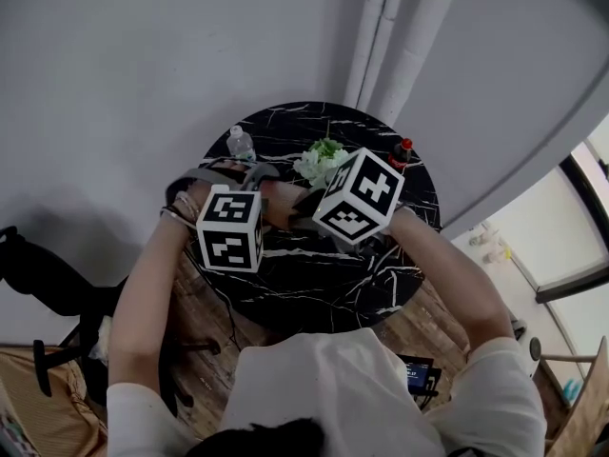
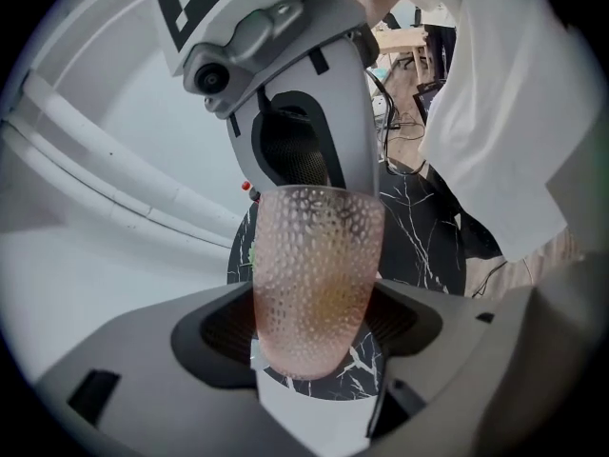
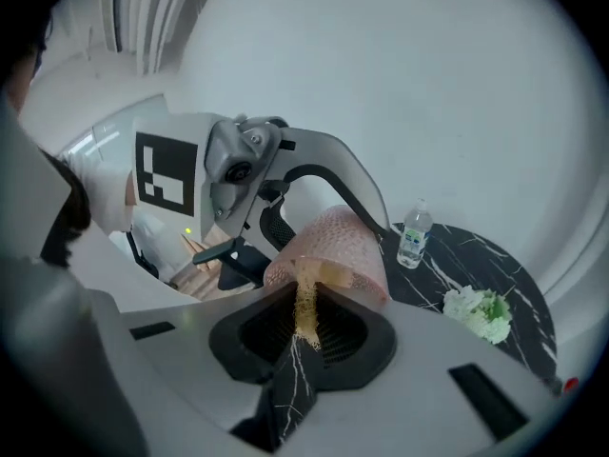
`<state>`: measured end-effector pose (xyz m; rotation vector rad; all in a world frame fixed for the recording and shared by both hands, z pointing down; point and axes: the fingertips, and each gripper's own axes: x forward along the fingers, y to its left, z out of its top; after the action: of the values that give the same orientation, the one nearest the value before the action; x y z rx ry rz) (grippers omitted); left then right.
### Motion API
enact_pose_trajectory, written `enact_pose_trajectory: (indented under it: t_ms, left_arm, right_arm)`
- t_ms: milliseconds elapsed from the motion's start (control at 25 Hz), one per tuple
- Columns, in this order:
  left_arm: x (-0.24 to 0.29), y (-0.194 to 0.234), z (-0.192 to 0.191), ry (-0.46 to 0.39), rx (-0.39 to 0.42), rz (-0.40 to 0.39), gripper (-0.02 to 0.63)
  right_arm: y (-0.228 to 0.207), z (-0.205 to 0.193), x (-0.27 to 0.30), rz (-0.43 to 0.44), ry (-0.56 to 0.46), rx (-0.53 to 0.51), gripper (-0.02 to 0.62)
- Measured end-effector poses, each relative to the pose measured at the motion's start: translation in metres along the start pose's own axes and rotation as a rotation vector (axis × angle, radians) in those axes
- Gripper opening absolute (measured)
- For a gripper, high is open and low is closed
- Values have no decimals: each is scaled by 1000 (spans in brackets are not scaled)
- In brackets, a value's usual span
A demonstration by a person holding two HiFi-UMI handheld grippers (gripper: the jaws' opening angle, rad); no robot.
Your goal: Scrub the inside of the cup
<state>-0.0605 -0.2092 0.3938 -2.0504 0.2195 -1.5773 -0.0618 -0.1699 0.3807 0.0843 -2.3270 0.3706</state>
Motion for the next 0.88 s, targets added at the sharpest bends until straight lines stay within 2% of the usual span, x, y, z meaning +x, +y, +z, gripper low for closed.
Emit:
enact_pose_trajectory:
  t_ms: [200,520,720,880]
  left_arm:
    - [-4,-5,0,-17,25,23,348]
    - [-6,-16,7,-47,49,13,348]
    - [-8,-20,9,-72,48,24,348]
    - [-11,-20,9,-79,67,55,348]
  right_arm:
    - [9,2,-1,98,-42,142,57]
    - [27,3,-7,318,-102,364,57]
    - [35,7,-11,466,-176,529,57]
    - [37,12,-15,540,-219,592,57]
